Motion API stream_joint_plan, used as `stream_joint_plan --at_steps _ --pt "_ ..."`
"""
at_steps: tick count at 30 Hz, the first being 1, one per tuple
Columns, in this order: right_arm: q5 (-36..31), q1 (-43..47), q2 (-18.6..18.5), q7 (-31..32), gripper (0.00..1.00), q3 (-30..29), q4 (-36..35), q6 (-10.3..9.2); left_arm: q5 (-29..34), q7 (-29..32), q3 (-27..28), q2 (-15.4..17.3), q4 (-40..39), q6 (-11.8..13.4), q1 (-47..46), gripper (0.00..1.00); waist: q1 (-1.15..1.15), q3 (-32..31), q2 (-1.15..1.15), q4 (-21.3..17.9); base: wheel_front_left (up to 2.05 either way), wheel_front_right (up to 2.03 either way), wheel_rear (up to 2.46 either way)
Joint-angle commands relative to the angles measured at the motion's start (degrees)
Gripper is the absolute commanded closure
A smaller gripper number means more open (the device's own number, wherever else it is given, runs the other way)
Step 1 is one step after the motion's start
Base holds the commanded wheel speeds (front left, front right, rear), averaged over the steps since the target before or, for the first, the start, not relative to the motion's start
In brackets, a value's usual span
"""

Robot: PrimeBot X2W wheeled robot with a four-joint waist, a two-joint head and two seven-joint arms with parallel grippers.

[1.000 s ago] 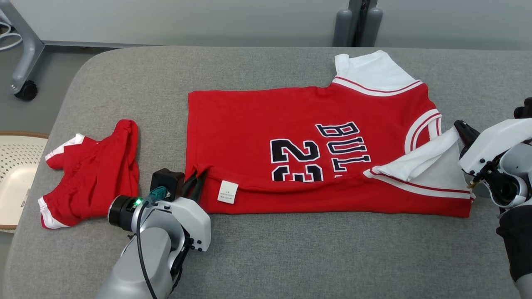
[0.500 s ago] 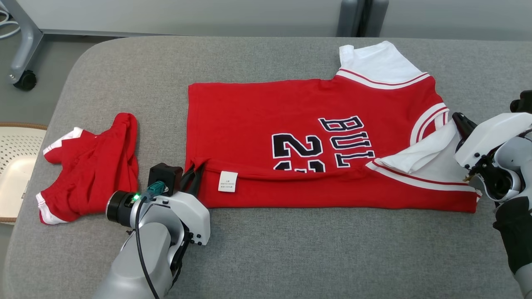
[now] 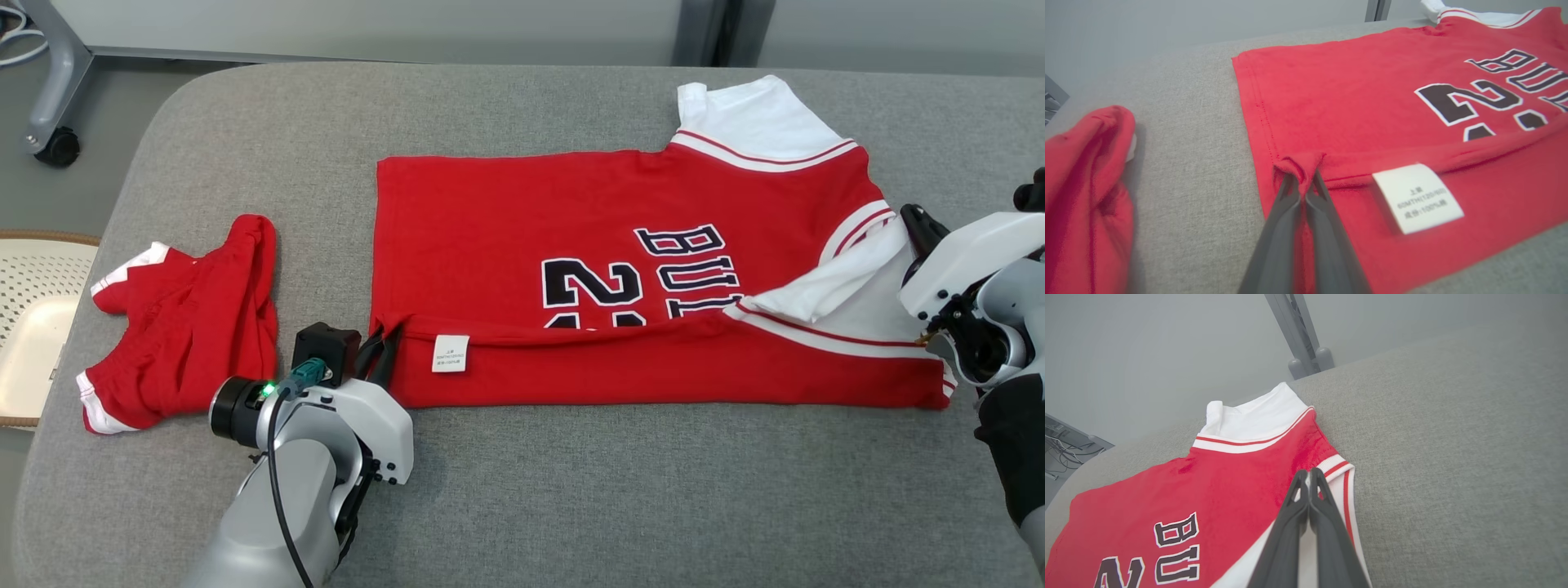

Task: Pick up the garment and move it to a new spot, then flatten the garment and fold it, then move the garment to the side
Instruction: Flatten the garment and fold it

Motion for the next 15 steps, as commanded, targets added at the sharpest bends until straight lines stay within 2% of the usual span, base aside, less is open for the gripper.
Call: stream_joint_plan --at_steps 1,2,3,4,5,6,7,8,15 --pt "0.7 -0.9 -0.4 -0.9 1.0 0.4 0.4 0.0 -0.4 -0.2 -0.1 0.3 0.0 0.4 -1.2 1.0 0.0 0.2 0.0 0.1 0.0 0.0 0.0" --pt "1.1 -0.8 -0.2 -1.1 1.0 0.5 0.8 0.0 -0.3 -0.2 -0.1 0.3 -0.1 0.5 -1.3 1.0 0.0 0.3 0.0 0.1 0.0 0.0 0.0" --pt "1.3 -0.8 -0.2 -1.3 1.0 0.7 1.0 0.0 -0.2 -0.2 -0.2 0.3 -0.3 0.7 -1.3 0.91 0.0 0.5 0.0 0.1 0.0 0.0 0.0" --pt "1.5 -0.9 -0.3 -1.8 0.73 0.8 1.2 0.0 -0.1 -0.2 -0.2 0.3 -0.5 0.7 -1.3 0.76 0.0 0.6 0.0 0.1 0.0 0.0 0.0" --pt "1.5 -1.0 -0.4 -2.2 0.24 1.0 1.4 0.0 -0.1 -0.2 -0.2 0.3 -0.6 0.8 -1.2 0.56 0.0 0.6 0.0 0.0 0.0 0.0 0.0" --pt "1.6 -1.1 -0.5 -2.6 0.0 1.3 1.7 0.0 -0.1 -0.2 -0.2 0.3 -0.7 0.8 -1.1 0.49 0.0 0.7 0.0 0.0 0.0 0.0 0.0" --pt "1.9 -1.1 -0.3 -2.8 0.0 1.8 1.8 0.0 0.0 -0.2 -0.1 0.3 -0.9 1.1 -1.1 0.1 0.0 0.7 0.0 0.0 0.0 0.0 0.0" --pt "2.1 -1.2 -0.4 -2.9 0.0 2.2 1.9 0.0 0.0 -0.2 0.2 0.3 -1.2 1.5 -1.1 0.0 0.0 0.8 0.0 0.0 0.0 0.0 0.0" --pt "3.8 -1.2 -1.5 -5.7 0.0 2.8 2.8 0.0 0.3 -0.2 1.0 0.3 -0.4 1.5 -1.2 0.0 0.0 -0.3 0.0 0.1 0.0 0.0 0.0"
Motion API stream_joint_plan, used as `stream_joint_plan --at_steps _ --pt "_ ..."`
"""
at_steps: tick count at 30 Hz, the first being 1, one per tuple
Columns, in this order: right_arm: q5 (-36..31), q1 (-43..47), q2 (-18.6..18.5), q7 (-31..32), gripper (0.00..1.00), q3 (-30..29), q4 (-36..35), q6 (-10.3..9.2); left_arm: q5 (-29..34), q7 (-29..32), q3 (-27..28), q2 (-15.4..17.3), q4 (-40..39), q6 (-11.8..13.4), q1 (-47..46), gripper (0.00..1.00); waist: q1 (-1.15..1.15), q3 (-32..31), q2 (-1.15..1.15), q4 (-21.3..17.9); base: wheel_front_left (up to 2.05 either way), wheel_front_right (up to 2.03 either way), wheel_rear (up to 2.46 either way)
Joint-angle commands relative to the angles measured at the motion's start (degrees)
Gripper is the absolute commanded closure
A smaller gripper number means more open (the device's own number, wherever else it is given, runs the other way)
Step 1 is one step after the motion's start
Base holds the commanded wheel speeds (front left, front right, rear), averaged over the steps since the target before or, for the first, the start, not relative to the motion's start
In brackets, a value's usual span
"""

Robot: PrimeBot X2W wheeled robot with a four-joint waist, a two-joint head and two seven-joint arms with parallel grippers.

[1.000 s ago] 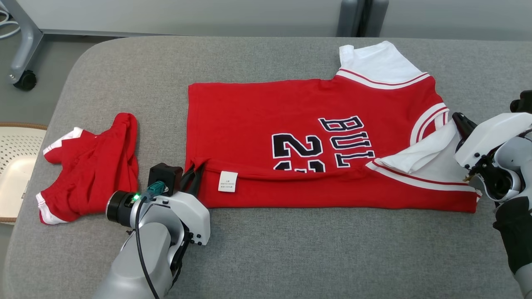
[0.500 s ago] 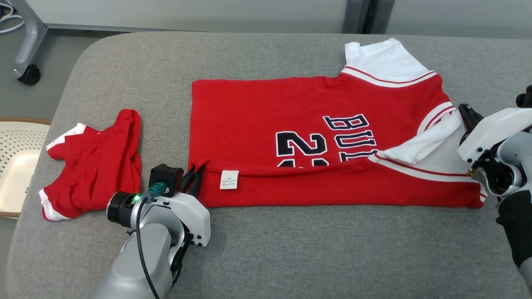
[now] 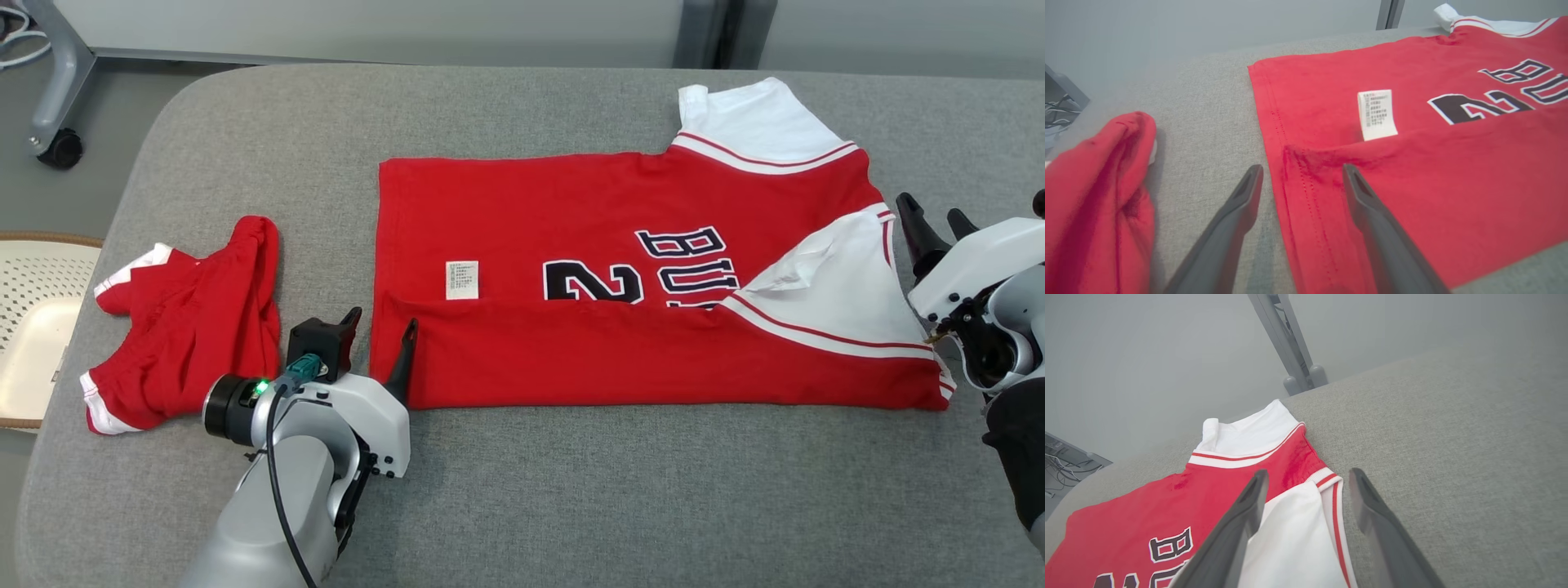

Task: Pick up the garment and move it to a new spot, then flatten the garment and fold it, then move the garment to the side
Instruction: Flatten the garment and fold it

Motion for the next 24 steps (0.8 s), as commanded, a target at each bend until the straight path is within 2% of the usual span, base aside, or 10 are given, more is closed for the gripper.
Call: stream_joint_plan --at_steps 1,12,18,21,24 --pt "0.5 -0.3 -0.3 -0.6 0.0 0.0 0.2 0.0 0.3 -0.2 0.3 0.2 0.0 0.1 -0.9 0.0 0.0 -0.5 0.0 0.1 0.0 0.0 0.0" --pt "3.0 5.2 -2.1 -8.6 0.0 2.5 -1.3 0.0 1.1 -0.2 2.9 0.4 -2.3 1.3 3.3 0.0 0.0 -7.9 0.0 1.0 0.0 0.0 0.0" --pt "4.6 12.2 -2.7 -14.0 0.0 3.4 -5.7 0.0 2.3 -0.2 6.0 0.9 -10.1 1.8 9.3 0.0 0.0 -12.1 0.0 1.1 0.0 0.0 0.0" --pt "2.7 16.4 -4.0 -16.1 0.0 4.5 -8.5 0.0 3.1 -0.2 8.2 0.9 -15.7 2.2 13.2 0.0 0.0 -13.6 0.0 1.0 0.0 0.0 0.0" --pt "1.3 20.6 -3.0 -17.1 0.0 2.9 -11.9 0.0 4.1 -0.2 10.6 0.9 -21.3 2.4 17.5 0.0 0.0 -14.8 0.0 0.7 0.0 0.0 0.0"
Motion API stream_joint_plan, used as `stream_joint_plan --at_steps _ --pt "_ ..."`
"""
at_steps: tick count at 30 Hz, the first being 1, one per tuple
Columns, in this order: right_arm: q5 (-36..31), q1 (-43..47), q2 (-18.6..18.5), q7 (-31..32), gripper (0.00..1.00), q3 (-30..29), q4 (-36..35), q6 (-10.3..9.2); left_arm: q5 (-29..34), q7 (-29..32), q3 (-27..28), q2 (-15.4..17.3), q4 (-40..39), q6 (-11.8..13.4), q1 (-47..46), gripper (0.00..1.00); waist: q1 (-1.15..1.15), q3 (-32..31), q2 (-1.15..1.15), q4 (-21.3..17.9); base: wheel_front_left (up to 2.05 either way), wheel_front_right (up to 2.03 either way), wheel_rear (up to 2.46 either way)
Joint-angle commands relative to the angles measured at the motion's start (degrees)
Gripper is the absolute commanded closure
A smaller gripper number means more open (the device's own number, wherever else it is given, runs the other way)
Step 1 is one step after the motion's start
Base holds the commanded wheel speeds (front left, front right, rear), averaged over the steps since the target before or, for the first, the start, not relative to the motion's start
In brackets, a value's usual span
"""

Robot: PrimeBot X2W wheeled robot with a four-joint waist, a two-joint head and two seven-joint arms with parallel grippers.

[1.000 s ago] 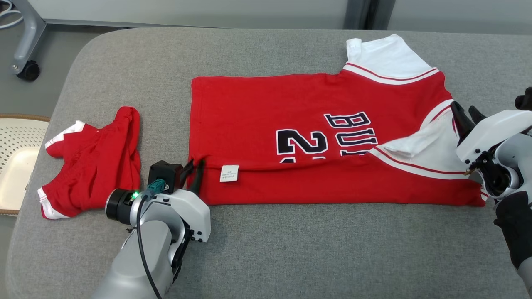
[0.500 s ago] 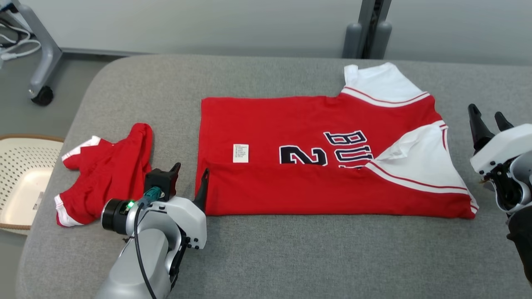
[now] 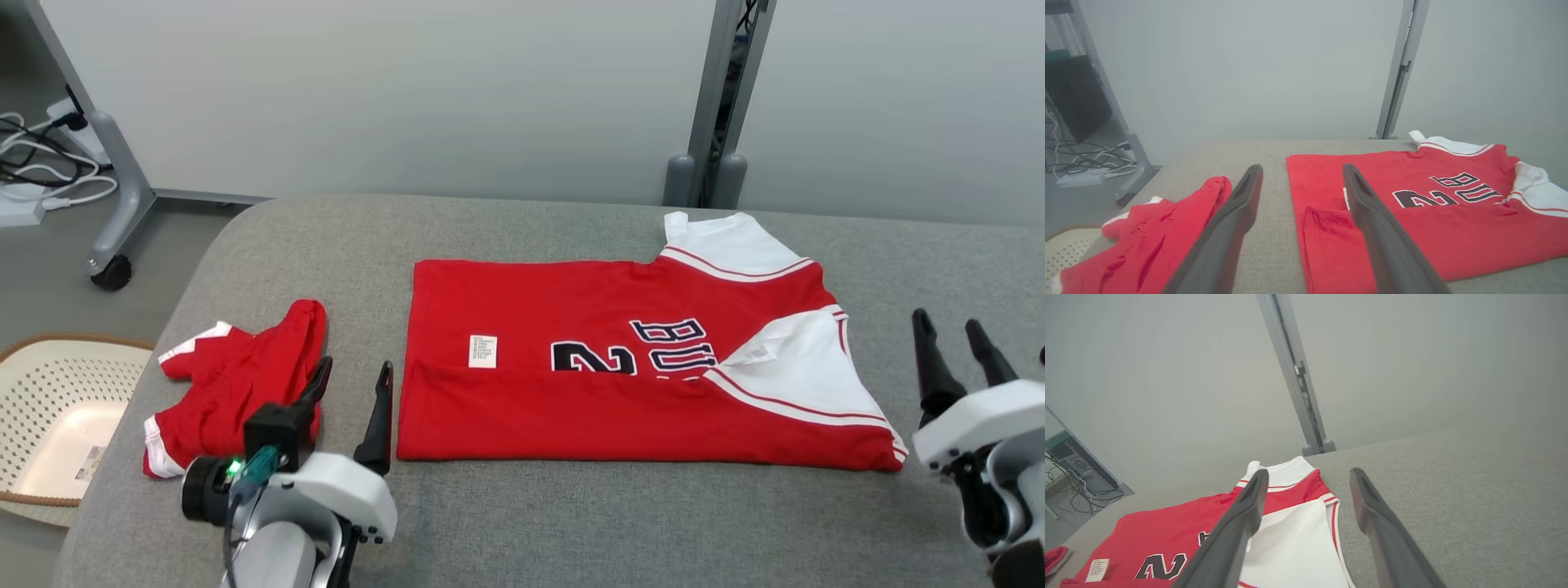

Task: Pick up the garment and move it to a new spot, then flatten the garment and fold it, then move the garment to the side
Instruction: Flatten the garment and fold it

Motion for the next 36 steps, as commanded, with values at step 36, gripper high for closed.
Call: stream_joint_plan --at_steps 36 --pt "-20.7 17.4 14.0 3.9 0.0 -21.2 -13.2 0.0 -9.3 -0.1 2.1 -0.3 -1.5 -4.7 9.9 0.0 0.0 1.8 0.0 -3.0 0.0 0.0 0.0"
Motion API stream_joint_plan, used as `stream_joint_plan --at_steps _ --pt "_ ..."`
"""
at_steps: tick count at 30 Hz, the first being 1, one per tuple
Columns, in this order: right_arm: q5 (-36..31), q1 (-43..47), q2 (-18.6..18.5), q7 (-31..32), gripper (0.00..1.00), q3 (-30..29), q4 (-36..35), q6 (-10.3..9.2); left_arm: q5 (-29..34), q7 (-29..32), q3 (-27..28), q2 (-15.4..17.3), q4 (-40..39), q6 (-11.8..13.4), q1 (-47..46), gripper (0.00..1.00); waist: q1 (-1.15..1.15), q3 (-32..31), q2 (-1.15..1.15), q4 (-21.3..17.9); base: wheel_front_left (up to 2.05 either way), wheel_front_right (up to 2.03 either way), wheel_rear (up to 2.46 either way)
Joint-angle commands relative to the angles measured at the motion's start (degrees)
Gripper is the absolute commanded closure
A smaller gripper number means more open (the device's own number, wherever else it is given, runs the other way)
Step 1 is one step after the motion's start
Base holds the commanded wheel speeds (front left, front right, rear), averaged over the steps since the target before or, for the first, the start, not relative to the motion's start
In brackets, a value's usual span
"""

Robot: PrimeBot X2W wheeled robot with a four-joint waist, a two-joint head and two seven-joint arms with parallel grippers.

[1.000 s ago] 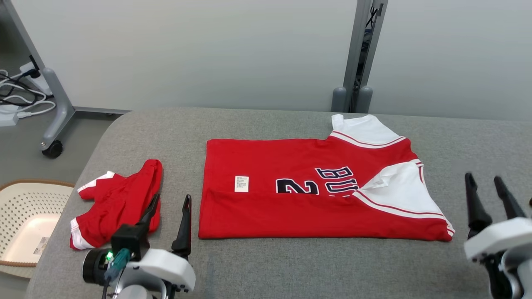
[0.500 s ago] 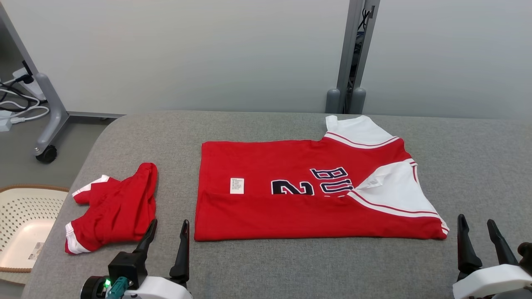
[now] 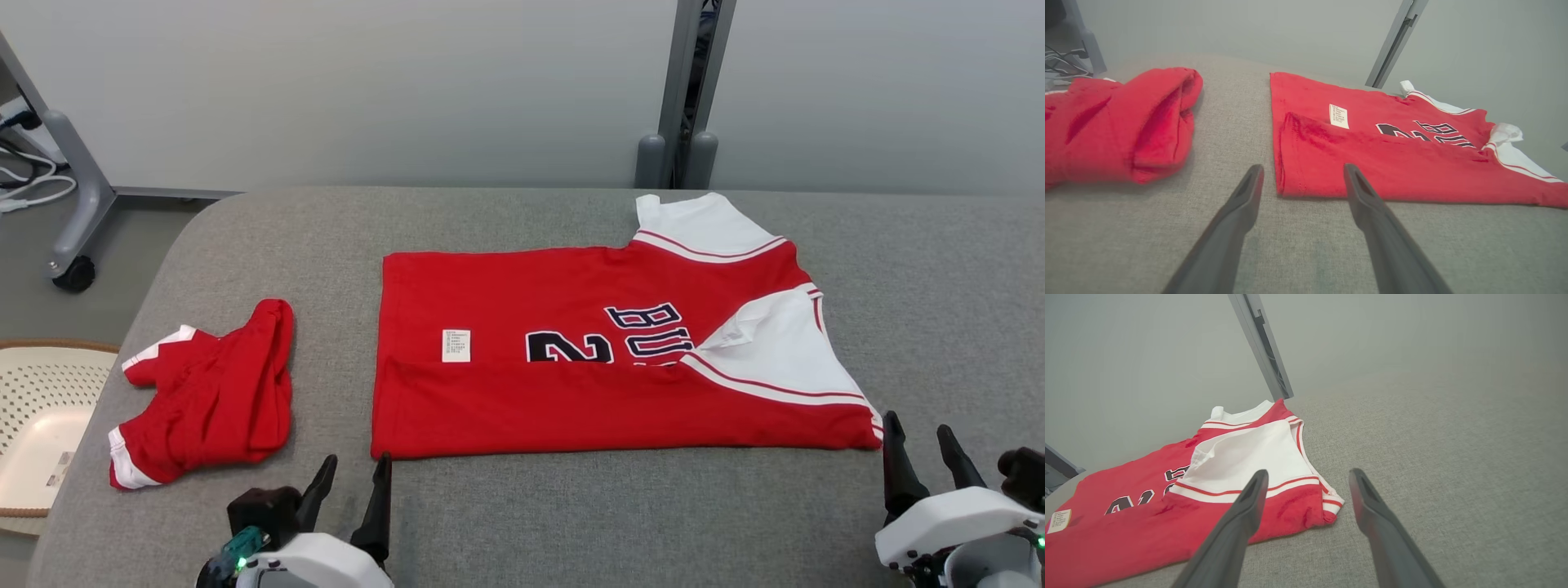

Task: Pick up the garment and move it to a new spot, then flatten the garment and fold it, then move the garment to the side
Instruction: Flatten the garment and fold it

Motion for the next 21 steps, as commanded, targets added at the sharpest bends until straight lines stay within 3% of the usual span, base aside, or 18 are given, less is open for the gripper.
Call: stream_joint_plan --at_steps 1,4,9,14,21 --pt "0.2 -0.4 -0.3 0.3 0.0 0.0 0.3 0.0 0.1 -0.1 -0.2 0.1 0.1 -0.2 -1.0 0.0 0.0 0.7 0.0 -0.1 0.0 0.0 0.0" --pt "-0.5 -2.8 -0.6 1.7 0.0 -0.6 3.0 0.0 -2.6 -0.1 -3.0 0.2 8.3 -0.3 -5.6 0.0 0.0 2.8 0.0 -0.2 0.0 0.0 0.0" --pt "-0.5 -5.5 -0.3 2.3 0.0 -0.9 6.3 0.0 -8.9 0.4 -6.4 0.1 15.4 -0.9 -10.7 0.0 0.0 4.5 0.0 -0.6 0.0 0.0 0.0" --pt "-0.1 -8.0 -0.6 3.2 0.0 -0.5 9.5 0.0 -18.2 2.1 -10.1 0.1 18.0 -2.0 -14.0 0.0 0.0 5.8 0.0 -1.0 0.0 0.0 0.0" --pt "2.6 -10.7 -0.8 3.8 0.0 0.1 13.4 0.0 -24.1 1.5 -15.0 0.1 20.3 -2.5 -16.9 0.0 0.0 7.1 0.0 -1.0 0.0 0.0 0.0"
